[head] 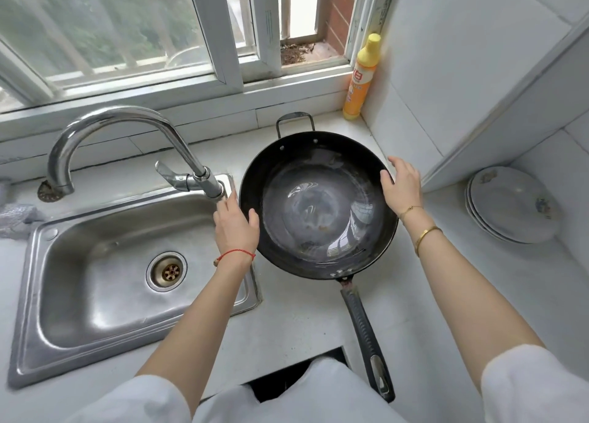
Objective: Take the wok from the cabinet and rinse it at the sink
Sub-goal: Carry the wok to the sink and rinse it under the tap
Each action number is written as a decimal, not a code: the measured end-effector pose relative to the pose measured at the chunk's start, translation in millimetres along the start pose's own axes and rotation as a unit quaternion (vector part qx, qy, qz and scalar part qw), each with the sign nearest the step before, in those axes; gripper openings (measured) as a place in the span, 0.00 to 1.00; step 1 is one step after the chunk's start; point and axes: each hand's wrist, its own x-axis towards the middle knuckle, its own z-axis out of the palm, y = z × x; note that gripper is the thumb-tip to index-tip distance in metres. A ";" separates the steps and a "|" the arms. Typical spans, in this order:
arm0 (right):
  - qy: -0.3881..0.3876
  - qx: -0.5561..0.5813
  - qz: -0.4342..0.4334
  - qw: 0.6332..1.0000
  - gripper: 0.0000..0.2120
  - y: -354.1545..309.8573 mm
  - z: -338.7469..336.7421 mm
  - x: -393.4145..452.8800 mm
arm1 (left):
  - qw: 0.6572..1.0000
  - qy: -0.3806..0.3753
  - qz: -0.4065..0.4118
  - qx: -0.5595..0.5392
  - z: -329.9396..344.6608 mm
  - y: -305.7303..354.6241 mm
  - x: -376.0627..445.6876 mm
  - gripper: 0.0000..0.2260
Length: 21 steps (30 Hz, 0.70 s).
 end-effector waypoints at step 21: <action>0.013 -0.042 0.087 0.995 0.12 3.2 16.2 14.2 | 0.996 -0.046 -0.080 0.010 8.7 -7.0 5.7 0.10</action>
